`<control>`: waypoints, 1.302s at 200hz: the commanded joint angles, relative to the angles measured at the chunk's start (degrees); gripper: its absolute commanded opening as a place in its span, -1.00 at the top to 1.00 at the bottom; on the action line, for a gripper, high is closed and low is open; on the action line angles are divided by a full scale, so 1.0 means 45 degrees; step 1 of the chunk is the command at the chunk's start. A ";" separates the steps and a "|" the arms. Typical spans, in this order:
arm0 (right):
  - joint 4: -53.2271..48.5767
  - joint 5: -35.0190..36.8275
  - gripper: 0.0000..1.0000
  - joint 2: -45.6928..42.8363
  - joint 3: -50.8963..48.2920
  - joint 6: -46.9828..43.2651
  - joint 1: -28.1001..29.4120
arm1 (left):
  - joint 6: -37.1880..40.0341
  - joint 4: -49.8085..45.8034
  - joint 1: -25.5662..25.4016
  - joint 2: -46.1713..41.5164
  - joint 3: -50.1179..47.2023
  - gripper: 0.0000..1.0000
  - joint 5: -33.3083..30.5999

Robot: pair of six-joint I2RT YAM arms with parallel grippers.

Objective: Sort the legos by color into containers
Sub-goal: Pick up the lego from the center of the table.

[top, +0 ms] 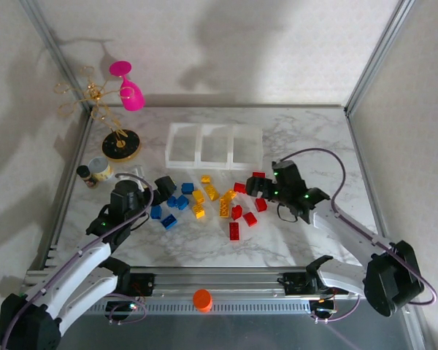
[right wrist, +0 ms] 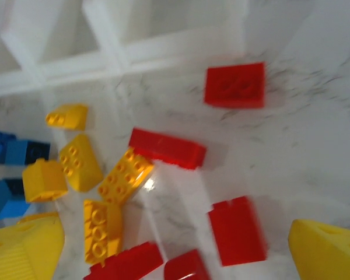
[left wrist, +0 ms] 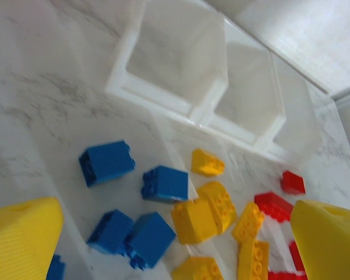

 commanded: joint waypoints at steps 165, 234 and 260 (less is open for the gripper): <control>-0.2287 0.3102 -0.41 0.5166 0.3128 -0.2048 0.5020 | -0.1600 -0.0604 -0.3475 -0.0263 -0.0349 -0.99 -0.1998; -0.2648 0.3717 0.21 0.5776 0.3449 -0.2330 0.5015 | -0.1528 -0.0676 -0.3502 -0.0199 -0.0237 -0.99 -0.2063; -0.2721 0.3662 0.48 0.5847 0.3659 -0.2408 0.5018 | -0.1459 -0.0684 -0.3509 -0.0205 -0.0215 -0.99 -0.2100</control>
